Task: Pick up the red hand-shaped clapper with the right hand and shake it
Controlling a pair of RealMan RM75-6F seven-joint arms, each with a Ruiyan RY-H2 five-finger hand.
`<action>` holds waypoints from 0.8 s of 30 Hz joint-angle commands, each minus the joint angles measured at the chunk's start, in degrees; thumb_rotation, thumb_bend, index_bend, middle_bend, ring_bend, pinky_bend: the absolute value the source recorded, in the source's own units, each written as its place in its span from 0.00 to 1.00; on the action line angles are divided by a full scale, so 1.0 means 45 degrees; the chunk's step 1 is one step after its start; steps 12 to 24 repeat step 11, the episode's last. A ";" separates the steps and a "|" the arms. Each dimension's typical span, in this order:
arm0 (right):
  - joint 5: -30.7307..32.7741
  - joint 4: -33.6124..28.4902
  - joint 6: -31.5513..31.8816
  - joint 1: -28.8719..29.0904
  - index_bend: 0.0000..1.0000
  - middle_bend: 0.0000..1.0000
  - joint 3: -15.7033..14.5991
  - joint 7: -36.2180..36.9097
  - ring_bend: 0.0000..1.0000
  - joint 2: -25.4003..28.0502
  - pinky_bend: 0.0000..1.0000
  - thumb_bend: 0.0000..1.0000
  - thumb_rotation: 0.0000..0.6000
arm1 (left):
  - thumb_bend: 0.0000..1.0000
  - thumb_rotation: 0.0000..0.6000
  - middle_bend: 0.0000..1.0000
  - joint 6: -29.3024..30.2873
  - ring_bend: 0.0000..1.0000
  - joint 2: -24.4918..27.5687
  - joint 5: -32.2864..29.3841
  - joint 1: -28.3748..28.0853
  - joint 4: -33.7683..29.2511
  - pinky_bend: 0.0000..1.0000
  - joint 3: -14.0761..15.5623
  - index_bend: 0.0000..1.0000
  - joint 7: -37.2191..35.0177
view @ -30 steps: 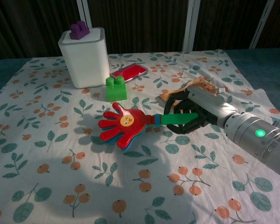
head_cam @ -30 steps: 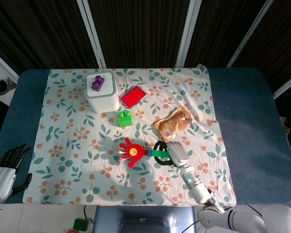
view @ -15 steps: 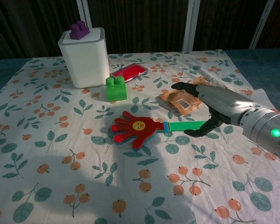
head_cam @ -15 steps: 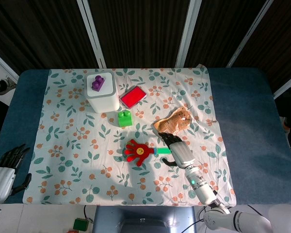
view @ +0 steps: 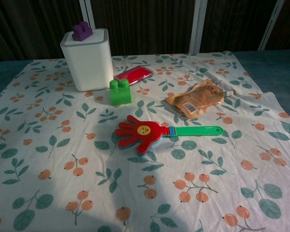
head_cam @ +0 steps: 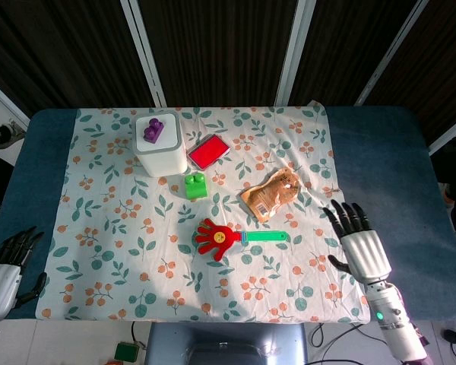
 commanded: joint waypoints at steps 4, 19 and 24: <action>-0.1565 0.0562 0.2600 -0.2175 0.00 0.00 -0.0789 0.1356 0.00 0.0968 0.00 0.19 1.00 | 0.44 1.00 0.02 0.0121 0.00 -0.0221 -0.0034 0.0046 -0.0084 0.10 -0.0088 0.06 0.0587; -0.1238 0.0393 0.1615 -0.2124 0.00 0.00 -0.0630 0.1820 0.00 0.1282 0.00 0.18 1.00 | 0.44 1.00 0.02 0.0159 0.00 -0.0354 0.0148 0.0010 0.0072 0.10 -0.0079 0.06 0.0737; -0.1238 0.0393 0.1615 -0.2124 0.00 0.00 -0.0630 0.1820 0.00 0.1282 0.00 0.18 1.00 | 0.44 1.00 0.02 0.0159 0.00 -0.0354 0.0148 0.0010 0.0072 0.10 -0.0079 0.06 0.0737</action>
